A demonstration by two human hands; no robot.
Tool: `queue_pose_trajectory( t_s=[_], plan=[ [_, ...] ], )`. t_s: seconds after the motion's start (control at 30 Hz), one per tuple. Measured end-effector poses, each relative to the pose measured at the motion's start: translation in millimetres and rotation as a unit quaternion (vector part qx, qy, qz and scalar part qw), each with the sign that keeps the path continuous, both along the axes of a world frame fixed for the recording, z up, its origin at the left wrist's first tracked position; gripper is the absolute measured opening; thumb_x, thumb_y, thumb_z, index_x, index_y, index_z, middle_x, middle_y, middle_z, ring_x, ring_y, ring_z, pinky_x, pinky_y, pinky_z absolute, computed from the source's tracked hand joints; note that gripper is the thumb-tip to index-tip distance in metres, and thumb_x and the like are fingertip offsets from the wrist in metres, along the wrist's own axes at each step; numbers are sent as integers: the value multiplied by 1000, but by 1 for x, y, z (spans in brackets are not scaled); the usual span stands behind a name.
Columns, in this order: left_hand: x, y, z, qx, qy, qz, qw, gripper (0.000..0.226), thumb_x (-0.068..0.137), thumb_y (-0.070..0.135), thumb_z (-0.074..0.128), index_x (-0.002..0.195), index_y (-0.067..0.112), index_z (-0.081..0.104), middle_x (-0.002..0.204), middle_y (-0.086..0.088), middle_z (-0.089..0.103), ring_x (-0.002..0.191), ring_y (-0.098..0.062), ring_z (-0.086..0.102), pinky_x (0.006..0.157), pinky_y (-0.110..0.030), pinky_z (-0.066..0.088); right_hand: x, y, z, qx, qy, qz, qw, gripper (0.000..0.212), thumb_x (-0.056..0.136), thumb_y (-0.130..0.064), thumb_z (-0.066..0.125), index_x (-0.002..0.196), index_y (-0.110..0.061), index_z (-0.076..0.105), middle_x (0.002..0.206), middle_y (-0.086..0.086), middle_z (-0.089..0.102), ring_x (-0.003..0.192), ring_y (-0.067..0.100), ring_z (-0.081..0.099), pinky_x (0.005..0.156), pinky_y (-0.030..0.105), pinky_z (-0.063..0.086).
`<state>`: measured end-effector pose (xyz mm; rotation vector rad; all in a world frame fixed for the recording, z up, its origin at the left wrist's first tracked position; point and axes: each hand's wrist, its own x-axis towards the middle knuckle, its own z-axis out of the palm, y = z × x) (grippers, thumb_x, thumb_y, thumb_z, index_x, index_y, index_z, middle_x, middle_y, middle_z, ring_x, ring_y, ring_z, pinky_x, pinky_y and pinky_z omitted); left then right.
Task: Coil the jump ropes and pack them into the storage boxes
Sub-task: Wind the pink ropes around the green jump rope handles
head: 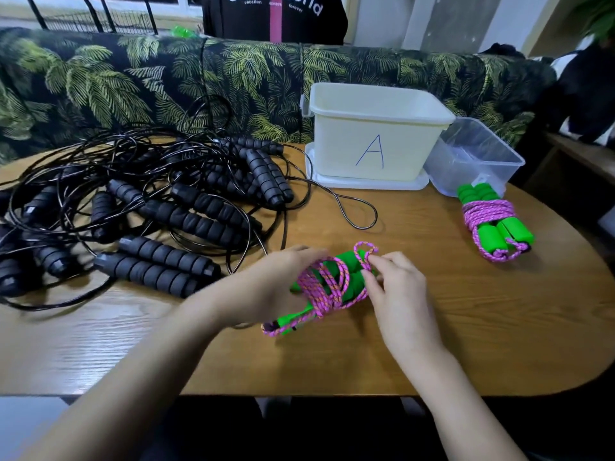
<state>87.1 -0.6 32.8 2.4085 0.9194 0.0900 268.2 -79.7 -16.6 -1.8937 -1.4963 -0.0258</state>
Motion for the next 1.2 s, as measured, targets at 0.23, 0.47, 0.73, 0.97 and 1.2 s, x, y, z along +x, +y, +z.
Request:
queue_pose_trajectory(
  t_s=[0.23, 0.47, 0.73, 0.97, 1.2],
  plan=[
    [24, -42, -17, 238, 63, 139, 959, 68, 79, 77, 41, 121, 26, 55, 115, 11, 63, 106, -21, 59, 88, -42, 41, 0, 5, 1, -18, 16, -18, 1000, 42, 94, -11, 61, 136, -13, 56, 102, 7, 63, 94, 27, 60, 79, 42, 53],
    [16, -16, -27, 284, 5, 56, 957, 39, 81, 46, 71, 113, 25, 64, 109, 7, 71, 88, -24, 67, 73, -36, 47, 0, 9, -9, 68, -18, 11, 997, 18, 85, -5, 73, 103, -3, 75, 102, 7, 63, 91, 25, 63, 77, 37, 56],
    [9, -13, -29, 175, -39, 69, 981, 35, 96, 40, 57, 130, 36, 54, 143, 14, 47, 125, -18, 43, 101, -35, 31, -2, 7, -5, 102, -18, 35, 994, 37, 85, 1, 71, 122, -2, 67, 98, 9, 70, 83, 20, 65, 78, 27, 51],
    [9, -13, -28, 68, -76, 108, 989, 32, 92, 23, 65, 120, 38, 61, 147, 19, 39, 137, -12, 27, 111, -29, 8, -8, 1, -6, 23, -18, 59, 998, 28, 86, 3, 70, 112, -4, 71, 114, 6, 59, 91, 5, 55, 74, 27, 58],
    [7, -10, -22, -14, -138, 127, 982, 48, 82, 10, 74, 87, 52, 50, 135, 22, 47, 129, -10, 36, 117, -40, 15, 4, -3, -8, 104, -80, 141, 981, 19, 81, 10, 72, 99, 3, 73, 108, 12, 66, 92, 18, 61, 80, 29, 53]
  ],
)
